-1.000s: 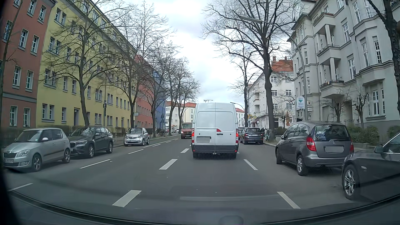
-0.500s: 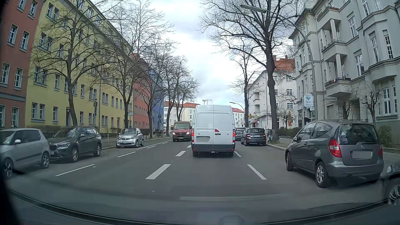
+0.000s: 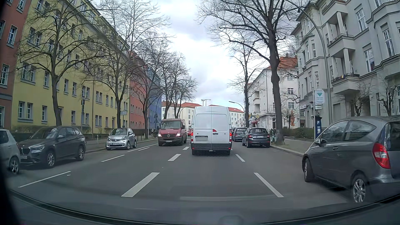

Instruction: Follow the waypoints while adhering to traffic rules and regulations

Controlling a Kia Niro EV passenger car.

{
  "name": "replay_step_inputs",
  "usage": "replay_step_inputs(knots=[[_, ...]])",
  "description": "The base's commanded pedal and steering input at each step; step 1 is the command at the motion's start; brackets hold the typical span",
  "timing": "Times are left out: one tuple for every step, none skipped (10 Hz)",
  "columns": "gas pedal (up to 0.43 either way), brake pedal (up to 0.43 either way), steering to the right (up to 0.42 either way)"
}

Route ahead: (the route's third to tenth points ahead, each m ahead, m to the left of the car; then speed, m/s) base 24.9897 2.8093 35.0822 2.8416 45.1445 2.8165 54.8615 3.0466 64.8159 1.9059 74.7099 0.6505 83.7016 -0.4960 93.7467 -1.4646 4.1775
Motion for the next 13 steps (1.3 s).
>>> replay_step_inputs(knots=[[0.220, 0.037, 0.010], [0.220, 0.037, 0.010], [0.228, 0.037, 0.009], [0.240, 0.037, 0.007], [0.240, 0.037, 0.004], [0.240, 0.037, 0.004], [0.240, 0.037, 0.004], [0.240, 0.037, 0.000], [0.240, 0.037, -0.003], [0.240, 0.037, -0.004], [0.240, 0.030, -0.004], [0.240, 0.037, -0.008], [0.240, 0.037, -0.010]])
